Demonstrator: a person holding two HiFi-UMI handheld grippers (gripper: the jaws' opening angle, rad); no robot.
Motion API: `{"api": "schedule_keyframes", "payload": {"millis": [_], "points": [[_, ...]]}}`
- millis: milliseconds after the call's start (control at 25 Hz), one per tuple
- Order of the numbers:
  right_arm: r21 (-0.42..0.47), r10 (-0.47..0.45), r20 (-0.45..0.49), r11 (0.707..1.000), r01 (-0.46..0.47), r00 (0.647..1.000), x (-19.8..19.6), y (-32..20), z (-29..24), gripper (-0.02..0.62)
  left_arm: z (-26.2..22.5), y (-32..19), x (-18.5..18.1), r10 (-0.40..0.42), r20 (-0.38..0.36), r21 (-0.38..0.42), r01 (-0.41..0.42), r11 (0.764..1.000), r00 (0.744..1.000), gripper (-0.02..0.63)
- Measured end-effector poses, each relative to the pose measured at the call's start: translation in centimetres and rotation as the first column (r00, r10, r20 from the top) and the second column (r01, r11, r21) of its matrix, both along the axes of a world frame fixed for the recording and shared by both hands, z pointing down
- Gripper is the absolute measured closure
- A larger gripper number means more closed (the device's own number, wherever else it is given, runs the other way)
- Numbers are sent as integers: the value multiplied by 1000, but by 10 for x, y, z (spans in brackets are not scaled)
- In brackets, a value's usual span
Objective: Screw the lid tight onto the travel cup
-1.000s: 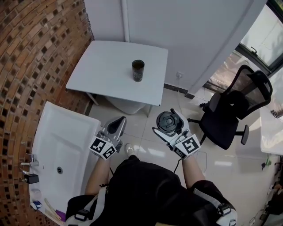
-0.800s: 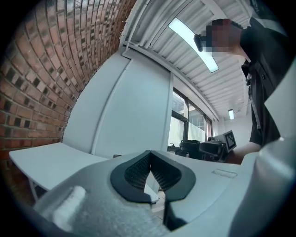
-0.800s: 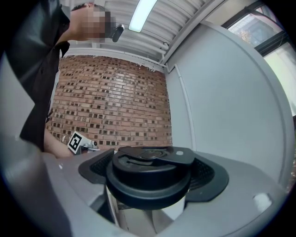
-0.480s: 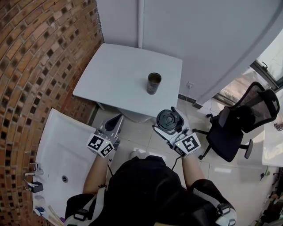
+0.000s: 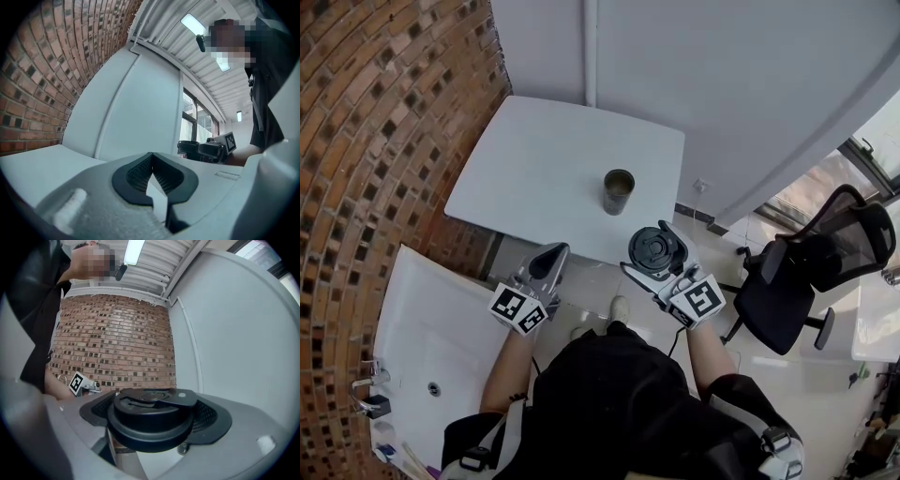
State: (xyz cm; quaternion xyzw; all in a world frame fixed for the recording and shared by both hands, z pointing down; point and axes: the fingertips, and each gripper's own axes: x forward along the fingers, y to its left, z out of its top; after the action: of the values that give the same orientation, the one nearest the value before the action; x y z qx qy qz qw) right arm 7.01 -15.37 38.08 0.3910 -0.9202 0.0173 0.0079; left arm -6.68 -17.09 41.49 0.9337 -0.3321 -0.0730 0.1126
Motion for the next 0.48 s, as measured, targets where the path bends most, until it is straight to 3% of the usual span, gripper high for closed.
{"api": "schedule_keyframes", "payload": {"millis": [480], "points": [[88, -100, 33, 991, 97, 994, 43, -80, -18, 112, -7, -60, 50, -25, 40, 30, 24, 999, 999, 604]]}}
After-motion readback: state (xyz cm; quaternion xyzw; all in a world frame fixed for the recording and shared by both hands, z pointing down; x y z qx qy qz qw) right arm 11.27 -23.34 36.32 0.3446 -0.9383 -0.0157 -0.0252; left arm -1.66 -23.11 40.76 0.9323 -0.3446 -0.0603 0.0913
